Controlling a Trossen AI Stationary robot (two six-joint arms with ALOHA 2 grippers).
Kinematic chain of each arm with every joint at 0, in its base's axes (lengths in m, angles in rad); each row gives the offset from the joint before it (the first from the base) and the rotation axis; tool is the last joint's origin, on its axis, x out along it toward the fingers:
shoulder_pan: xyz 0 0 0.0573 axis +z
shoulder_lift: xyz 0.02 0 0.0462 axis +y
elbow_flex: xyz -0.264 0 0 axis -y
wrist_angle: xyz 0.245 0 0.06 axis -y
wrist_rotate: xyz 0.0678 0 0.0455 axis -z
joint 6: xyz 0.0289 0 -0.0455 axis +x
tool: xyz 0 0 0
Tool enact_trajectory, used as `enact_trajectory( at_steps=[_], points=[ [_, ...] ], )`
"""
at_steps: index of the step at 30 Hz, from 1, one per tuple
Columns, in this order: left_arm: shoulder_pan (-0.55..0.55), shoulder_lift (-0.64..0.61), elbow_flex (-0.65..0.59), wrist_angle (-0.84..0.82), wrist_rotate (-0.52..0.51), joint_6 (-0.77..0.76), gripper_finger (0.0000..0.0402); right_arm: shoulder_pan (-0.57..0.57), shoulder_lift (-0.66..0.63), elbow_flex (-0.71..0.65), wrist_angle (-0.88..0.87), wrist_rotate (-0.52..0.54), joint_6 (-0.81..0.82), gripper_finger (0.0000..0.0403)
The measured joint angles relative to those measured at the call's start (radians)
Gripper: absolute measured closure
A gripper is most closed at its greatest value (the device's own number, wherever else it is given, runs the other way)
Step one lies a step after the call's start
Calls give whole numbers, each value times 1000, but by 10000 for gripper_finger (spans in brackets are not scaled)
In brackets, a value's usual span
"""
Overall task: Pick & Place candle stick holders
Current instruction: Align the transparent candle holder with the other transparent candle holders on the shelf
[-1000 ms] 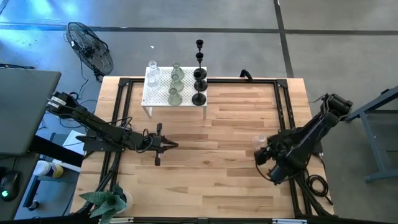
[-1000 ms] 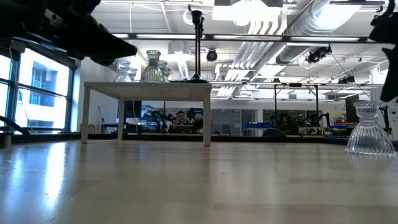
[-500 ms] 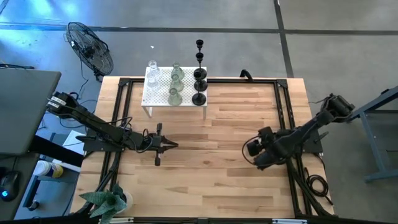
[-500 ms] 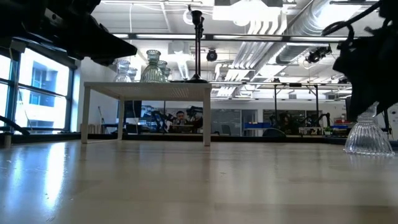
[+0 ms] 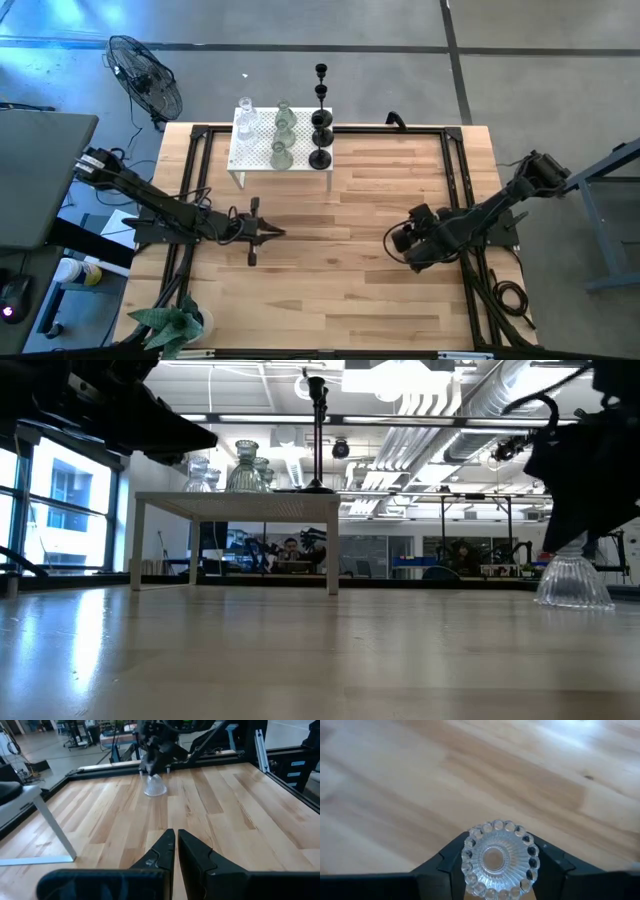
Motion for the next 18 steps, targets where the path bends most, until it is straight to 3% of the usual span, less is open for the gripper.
enact_trajectory(
  at_steps=[4,10,14,18],
  points=[
    [43,-56,-59,1,-1,-30,383,1,0,64,127,19,-161,251],
    [141,-176,-146,1,66,-101,383,-61,46,168,567,40,-661,251],
    [176,-232,-168,-16,72,-99,383,-161,199,259,767,-59,-961,251],
    [220,-270,-187,-58,57,-102,383,-260,407,432,873,-190,-1211,251]
  ],
)
